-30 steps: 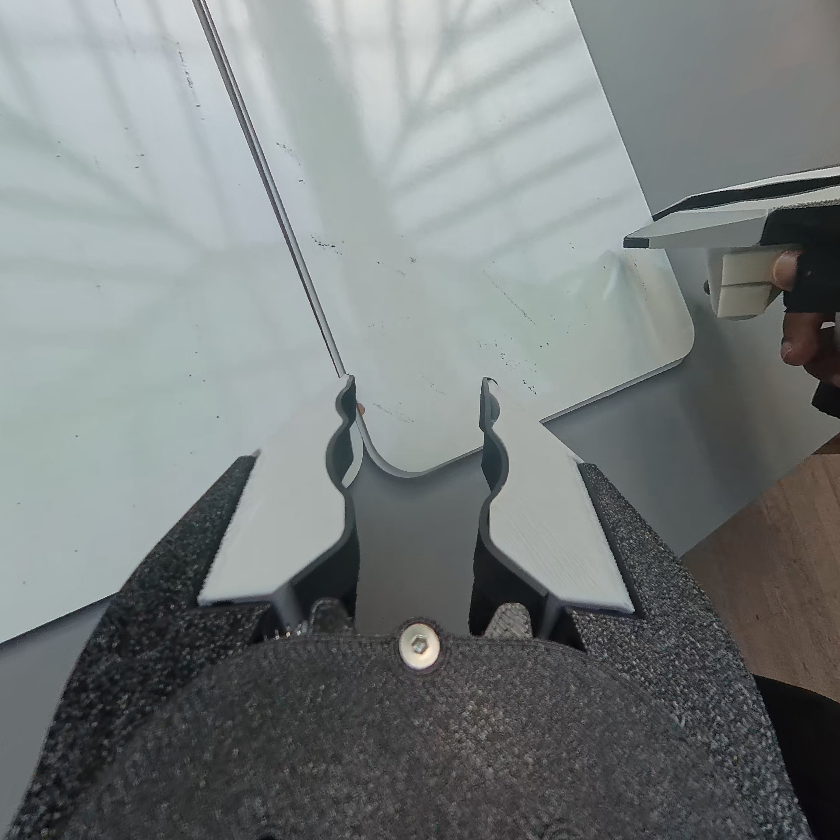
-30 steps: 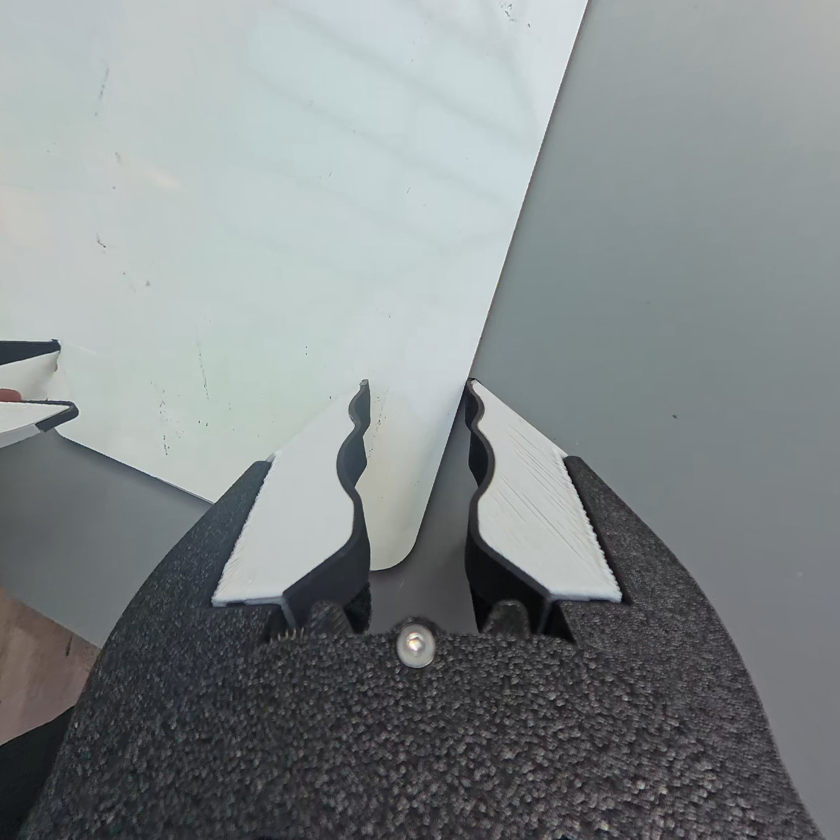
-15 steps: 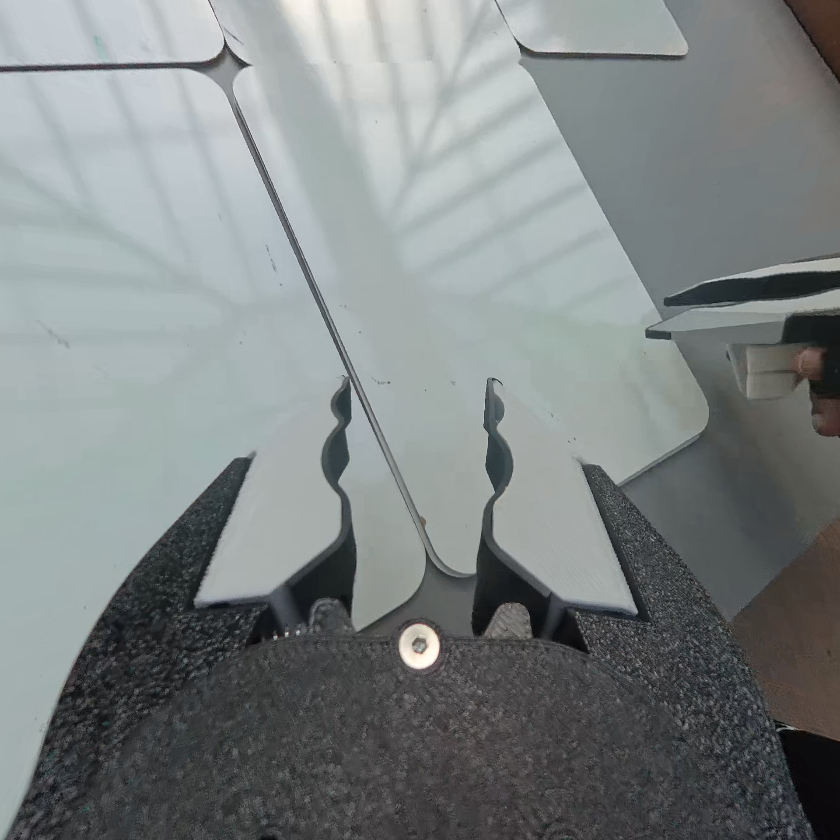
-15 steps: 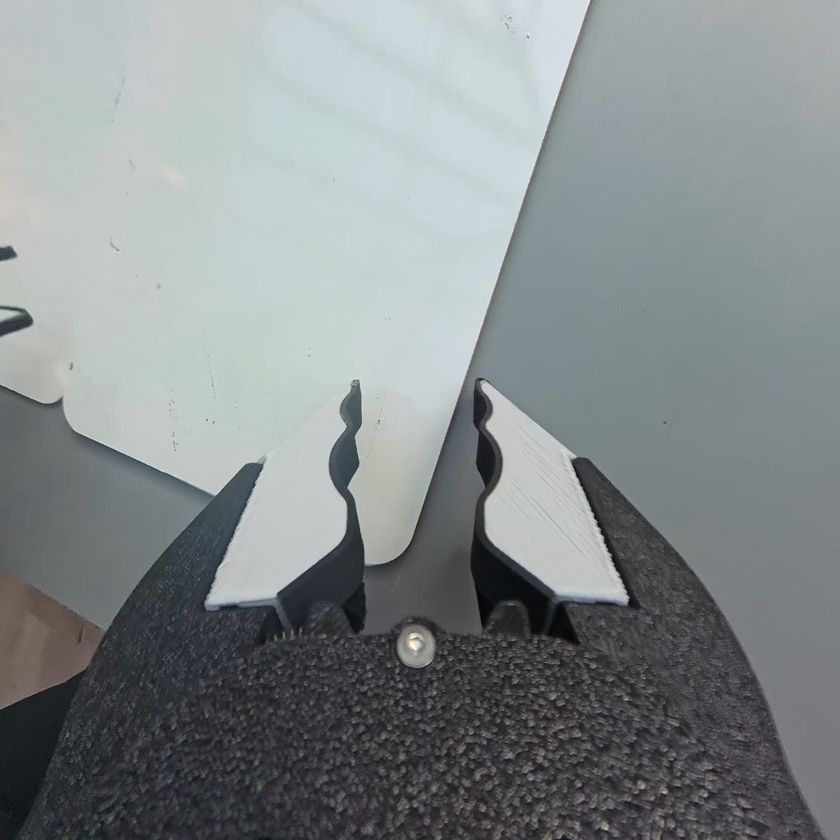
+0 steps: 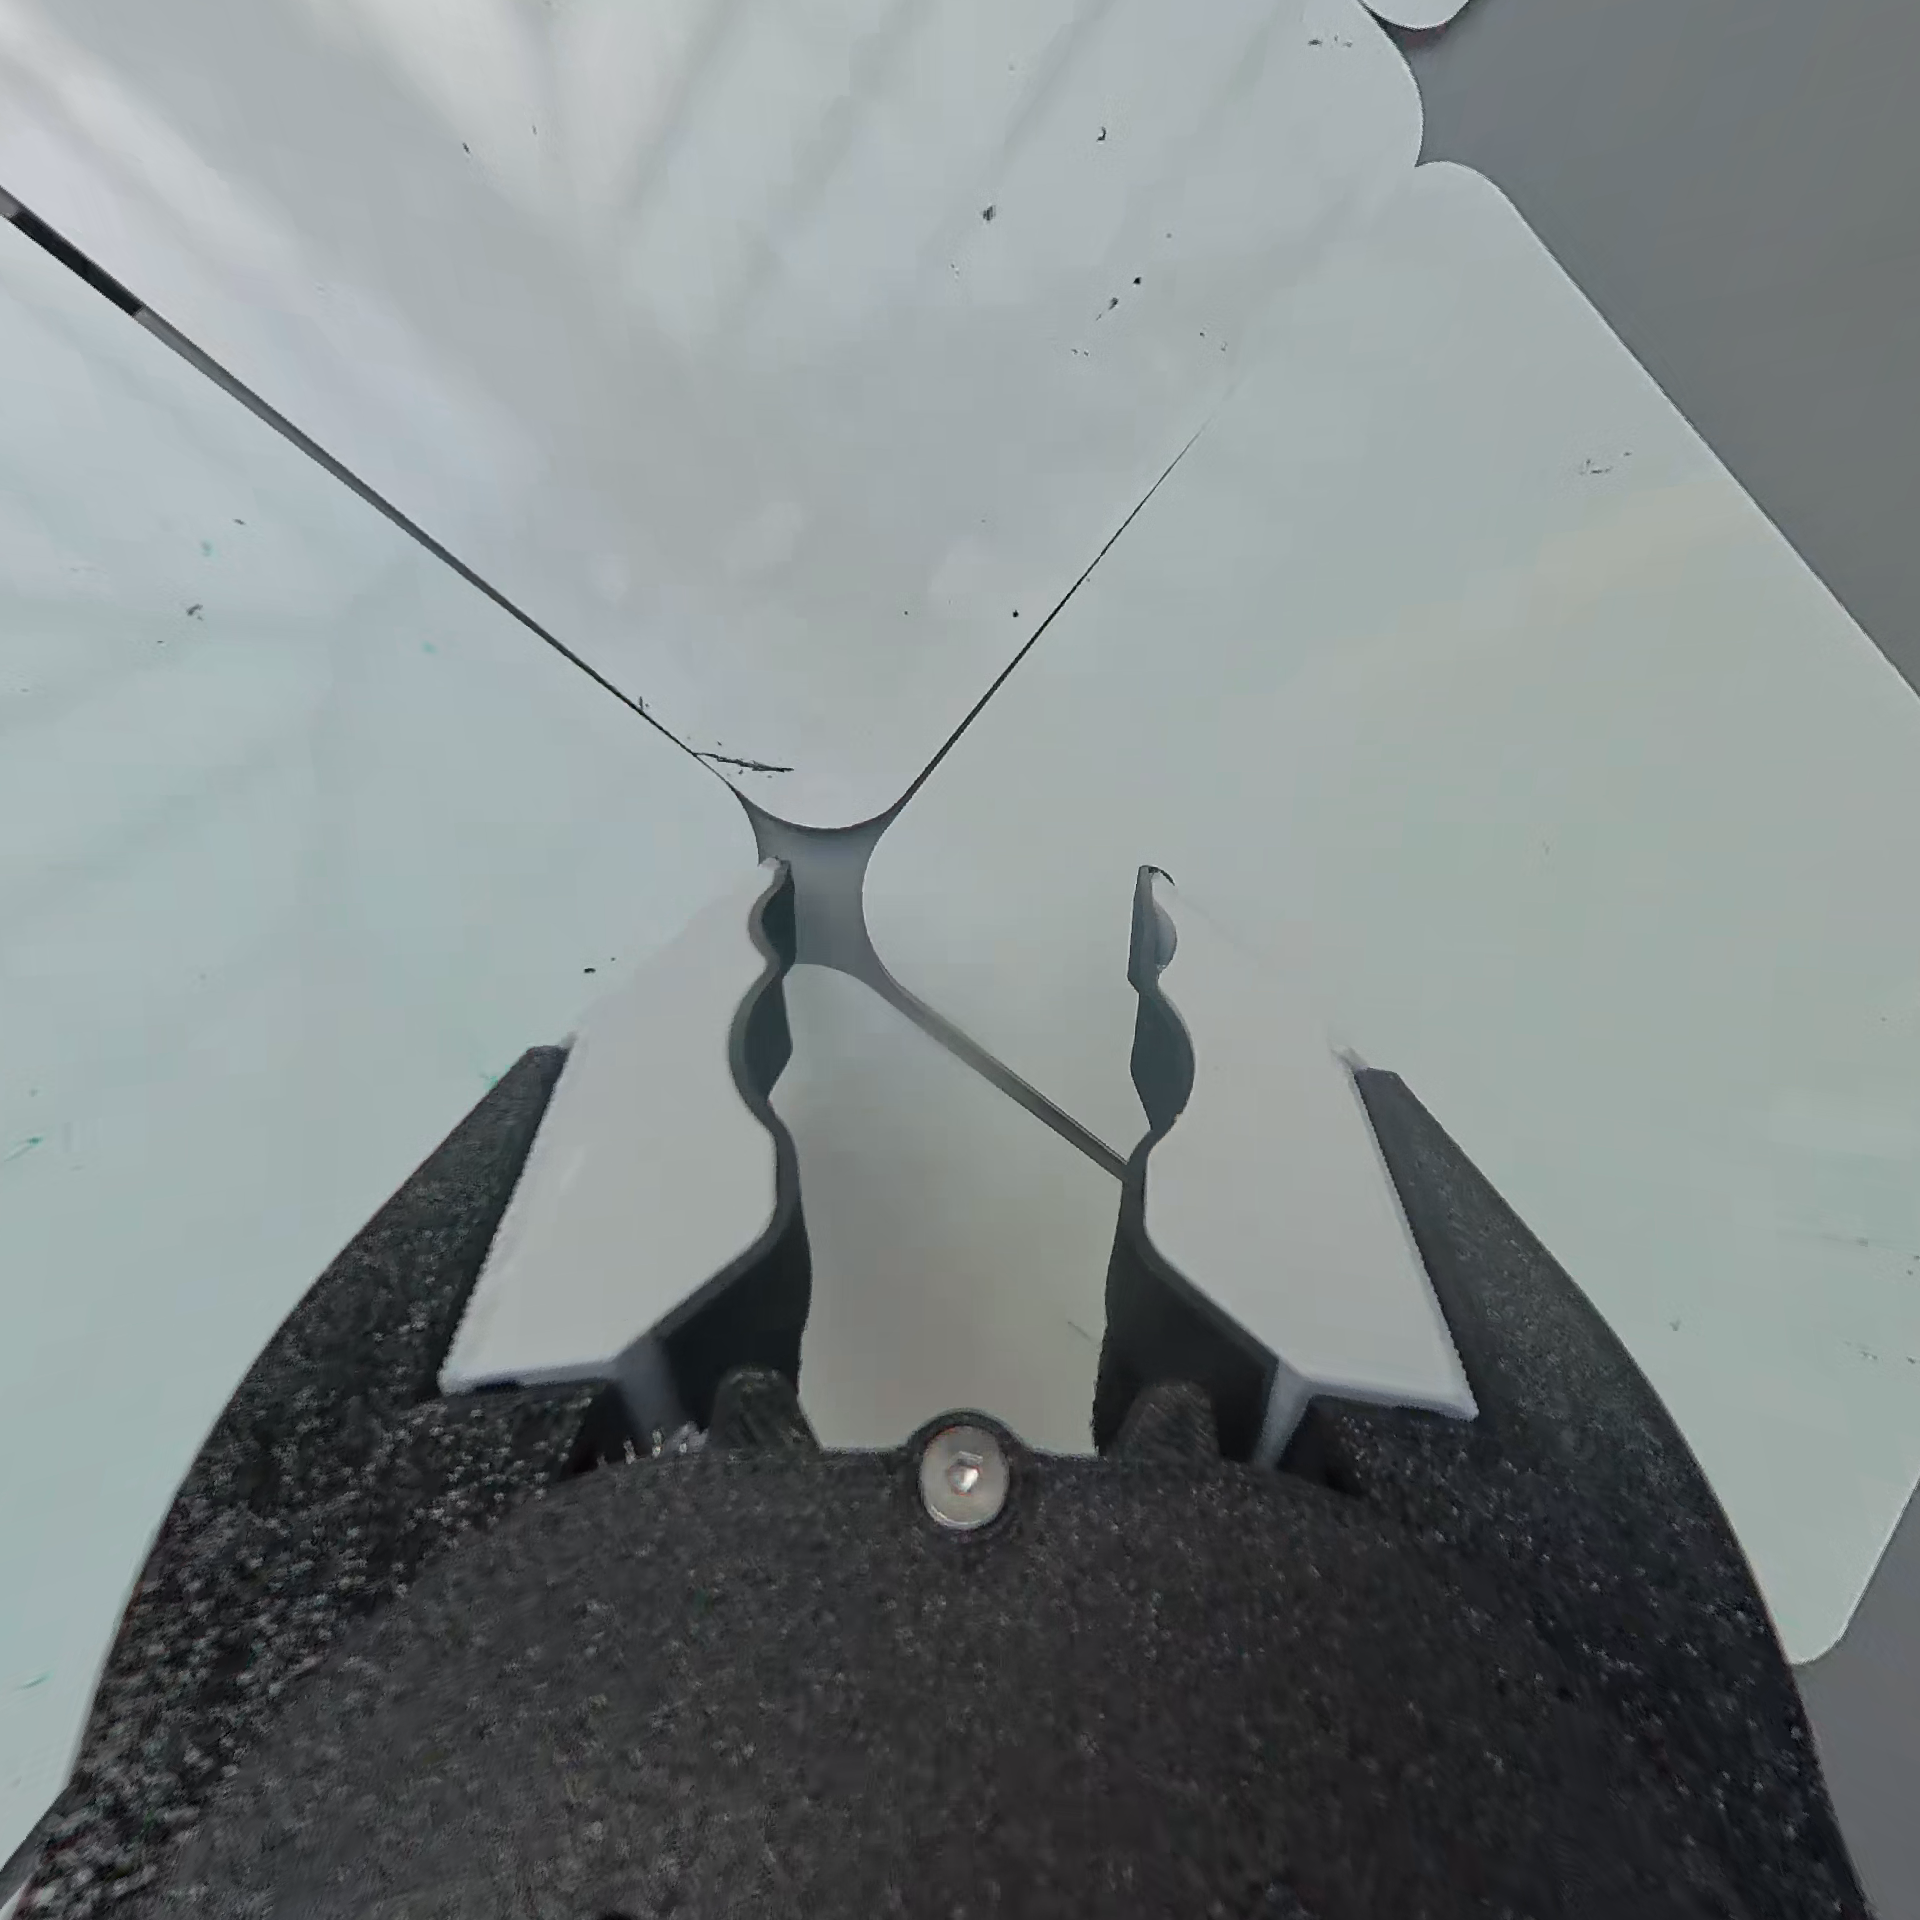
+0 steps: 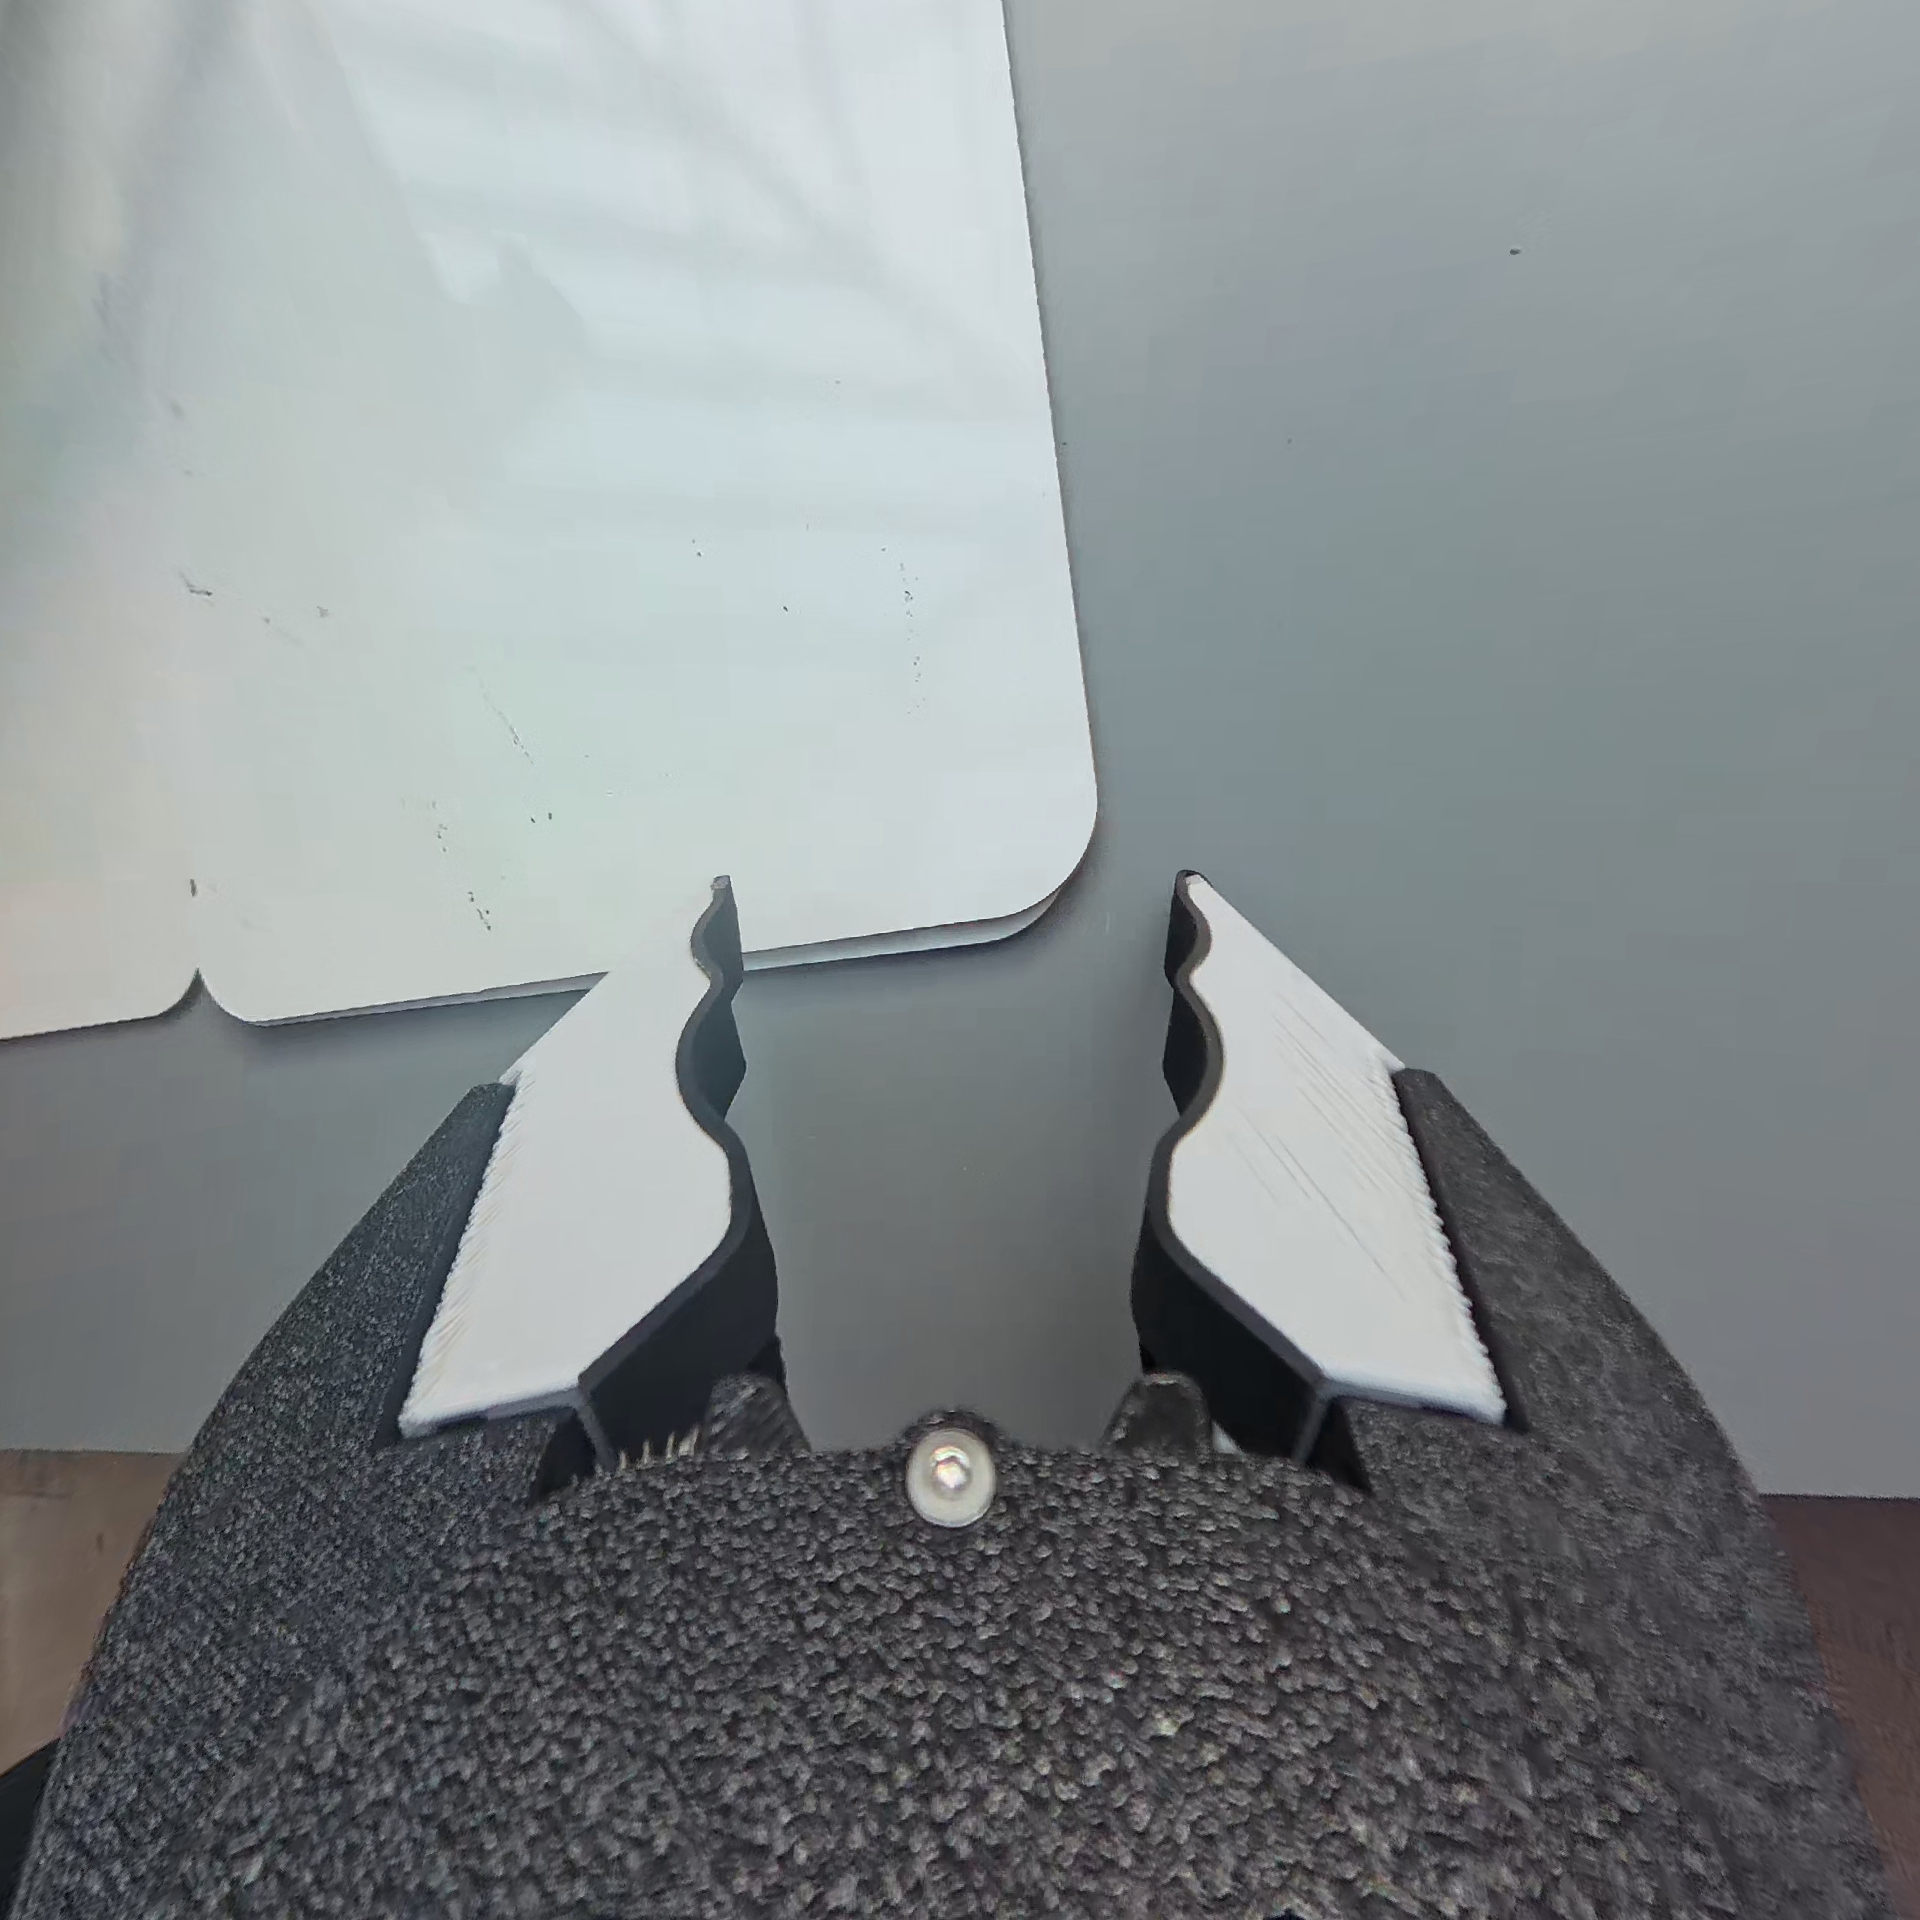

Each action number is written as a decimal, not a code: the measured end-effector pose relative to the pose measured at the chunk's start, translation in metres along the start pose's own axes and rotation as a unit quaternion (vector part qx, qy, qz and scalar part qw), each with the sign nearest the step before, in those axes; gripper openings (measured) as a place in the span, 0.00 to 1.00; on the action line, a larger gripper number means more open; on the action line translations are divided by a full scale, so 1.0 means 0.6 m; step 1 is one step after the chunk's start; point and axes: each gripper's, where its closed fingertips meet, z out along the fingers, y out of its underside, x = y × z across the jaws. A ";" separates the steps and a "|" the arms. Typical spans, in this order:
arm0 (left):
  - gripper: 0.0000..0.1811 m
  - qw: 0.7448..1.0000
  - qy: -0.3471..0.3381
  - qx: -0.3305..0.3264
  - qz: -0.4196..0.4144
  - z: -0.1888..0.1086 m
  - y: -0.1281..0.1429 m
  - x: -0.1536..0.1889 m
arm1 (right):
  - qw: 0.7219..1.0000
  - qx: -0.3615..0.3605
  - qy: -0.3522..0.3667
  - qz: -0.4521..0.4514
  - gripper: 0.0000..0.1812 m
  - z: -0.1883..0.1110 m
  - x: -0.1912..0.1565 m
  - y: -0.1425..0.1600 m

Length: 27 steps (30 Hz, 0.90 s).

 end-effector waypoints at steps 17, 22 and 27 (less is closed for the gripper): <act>0.19 0.999 -0.024 -0.031 -0.037 0.006 0.012 0.004 | 0.992 0.051 0.081 0.085 0.21 0.004 0.009 0.000; 0.17 0.999 -0.016 -0.040 -0.027 0.010 0.017 0.028 | 0.990 0.057 0.079 0.100 0.23 -0.005 0.040 -0.005; 0.18 0.999 -0.015 -0.037 -0.035 0.022 0.013 0.064 | 0.987 0.067 0.059 0.131 0.23 -0.021 0.080 -0.002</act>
